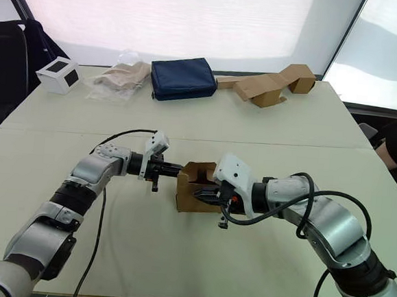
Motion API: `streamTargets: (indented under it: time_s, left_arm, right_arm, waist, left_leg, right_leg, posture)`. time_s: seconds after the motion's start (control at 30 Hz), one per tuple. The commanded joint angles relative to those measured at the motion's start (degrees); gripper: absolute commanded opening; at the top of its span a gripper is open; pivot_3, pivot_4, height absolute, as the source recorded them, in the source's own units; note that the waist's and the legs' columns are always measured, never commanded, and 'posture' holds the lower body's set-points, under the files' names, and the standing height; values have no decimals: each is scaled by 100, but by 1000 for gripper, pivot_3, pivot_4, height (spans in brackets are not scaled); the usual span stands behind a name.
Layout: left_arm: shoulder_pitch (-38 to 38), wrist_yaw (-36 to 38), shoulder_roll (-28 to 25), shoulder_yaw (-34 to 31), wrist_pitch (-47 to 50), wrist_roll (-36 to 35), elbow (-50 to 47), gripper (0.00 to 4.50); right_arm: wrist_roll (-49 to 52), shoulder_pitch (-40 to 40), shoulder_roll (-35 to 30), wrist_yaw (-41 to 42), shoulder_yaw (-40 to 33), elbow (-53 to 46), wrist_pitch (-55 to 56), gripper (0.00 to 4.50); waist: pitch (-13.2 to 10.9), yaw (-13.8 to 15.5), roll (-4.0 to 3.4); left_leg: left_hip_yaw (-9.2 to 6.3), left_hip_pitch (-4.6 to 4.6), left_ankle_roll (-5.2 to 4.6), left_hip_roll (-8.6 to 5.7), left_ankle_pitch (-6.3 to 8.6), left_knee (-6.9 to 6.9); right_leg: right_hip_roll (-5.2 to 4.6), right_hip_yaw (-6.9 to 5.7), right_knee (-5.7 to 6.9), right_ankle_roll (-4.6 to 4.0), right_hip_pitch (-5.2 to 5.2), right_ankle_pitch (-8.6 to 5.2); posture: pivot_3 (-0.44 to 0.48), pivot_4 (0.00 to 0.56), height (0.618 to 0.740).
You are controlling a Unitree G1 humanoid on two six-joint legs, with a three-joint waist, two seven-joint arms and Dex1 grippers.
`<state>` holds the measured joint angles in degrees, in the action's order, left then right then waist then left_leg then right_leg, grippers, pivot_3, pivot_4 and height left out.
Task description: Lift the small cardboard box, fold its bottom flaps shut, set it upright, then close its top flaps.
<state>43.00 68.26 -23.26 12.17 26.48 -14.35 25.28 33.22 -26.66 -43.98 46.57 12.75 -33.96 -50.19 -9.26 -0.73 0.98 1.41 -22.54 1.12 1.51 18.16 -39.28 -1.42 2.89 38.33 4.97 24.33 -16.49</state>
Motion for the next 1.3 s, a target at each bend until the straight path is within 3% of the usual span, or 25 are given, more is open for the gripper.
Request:
streamTargets:
  time_s: [0.03,0.57,0.93,1.3]
  left_arm:
    - [-39,-67,-14,-128,-43,-35,-223,43]
    - [-130,-113,-26,-149,72,-100,-394,43]
    - [38,-286,155,-298,-20,-130,-190,43]
    - [344,73,543,-161,39,-192,52,43]
  right_arm:
    - [-143,-20,36,59,28,93,154,0]
    - [-643,-37,291,311,214,816,644,0]
    - [229,12,233,454,-455,273,64,0]
    - [-491,-128,-26,551,-106,676,538,0]
  waist:
    - [0,1,0]
    - [0,-1,0]
    - [0,4,0]
    - [0,-13,0]
  left_leg:
    - [0,0,0,-1,0,0]
    - [0,0,0,0,0,0]
    - [0,0,0,-1,0,0]
    - [1,2,0,-2,0,0]
  right_leg:
    - [-1,0,0,0,0,0]
    - [0,0,1,0,0,0]
    - [-3,-1,1,0,0,0]
    - [2,-1,1,0,0,0]
  posture:
    - [0,150,740]
    - [0,150,740]
    - [0,150,740]
    - [0,150,740]
